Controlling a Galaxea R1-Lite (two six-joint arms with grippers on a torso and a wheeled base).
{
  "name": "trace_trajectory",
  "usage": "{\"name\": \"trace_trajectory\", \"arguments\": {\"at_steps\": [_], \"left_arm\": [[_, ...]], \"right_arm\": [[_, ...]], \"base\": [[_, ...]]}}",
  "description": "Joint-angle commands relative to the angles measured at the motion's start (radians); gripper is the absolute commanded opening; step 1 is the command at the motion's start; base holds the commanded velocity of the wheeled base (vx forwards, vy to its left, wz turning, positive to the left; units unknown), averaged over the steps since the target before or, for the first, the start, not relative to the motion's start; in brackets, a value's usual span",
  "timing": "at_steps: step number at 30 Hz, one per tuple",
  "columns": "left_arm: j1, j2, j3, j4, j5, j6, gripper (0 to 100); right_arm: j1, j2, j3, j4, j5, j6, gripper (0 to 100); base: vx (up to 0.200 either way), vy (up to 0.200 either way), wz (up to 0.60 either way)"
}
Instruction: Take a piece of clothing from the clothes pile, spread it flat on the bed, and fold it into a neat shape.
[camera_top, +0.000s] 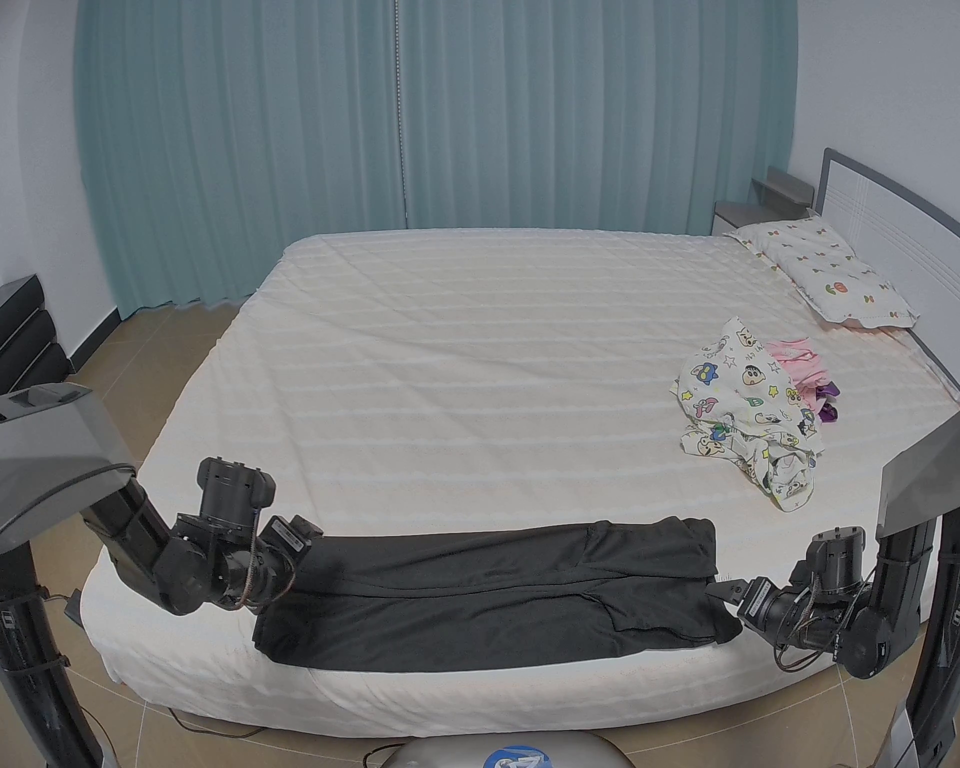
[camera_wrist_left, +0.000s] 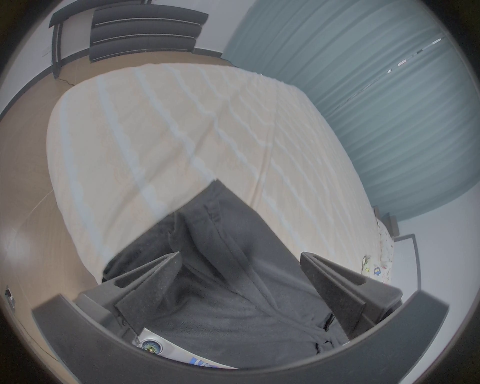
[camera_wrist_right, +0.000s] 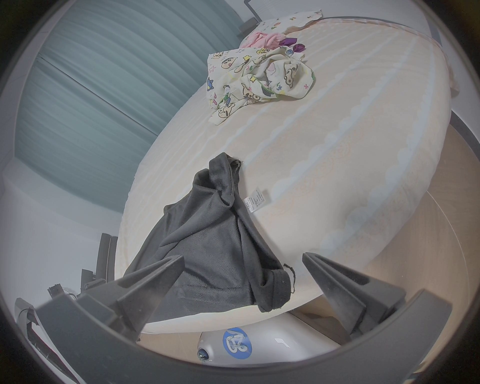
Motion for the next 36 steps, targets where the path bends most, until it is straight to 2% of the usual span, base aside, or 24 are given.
{"name": "trace_trajectory", "arguments": {"at_steps": [1, 14, 15, 23, 28, 33, 36], "left_arm": [[-0.018, 0.076, -0.032, 0.001, 0.017, -0.003, 100], [-0.007, 0.143, -0.072, -0.001, 0.064, -0.003, 100], [-0.005, 0.148, -0.072, -0.001, 0.069, -0.003, 0], [0.002, 0.145, -0.041, 0.001, 0.118, -0.004, 0], [0.002, 0.138, -0.033, -0.001, 0.126, -0.019, 0], [0.002, 0.117, -0.032, -0.005, 0.126, -0.038, 0], [0.002, 0.102, -0.024, -0.010, 0.124, -0.042, 0]], "right_arm": [[-0.002, 0.007, -0.001, 0.000, 0.001, 0.000, 100], [-0.001, 0.009, -0.001, 0.000, 0.005, 0.002, 100], [-0.001, 0.009, -0.001, 0.000, 0.007, 0.002, 100], [-0.001, 0.001, 0.003, 0.000, 0.007, 0.002, 100], [-0.002, -0.076, 0.011, -0.017, 0.008, 0.014, 100], [-0.054, -0.145, 0.002, -0.014, 0.007, 0.011, 100], [-0.054, -0.152, -0.004, -0.020, 0.011, 0.017, 100]], "base": [[0.000, 0.000, 0.00], [0.000, 0.000, 0.00], [0.000, 0.000, 0.00], [0.000, 0.000, 0.00], [0.000, 0.000, 0.00], [0.000, 0.000, 0.00], [0.000, 0.000, 0.00]]}}
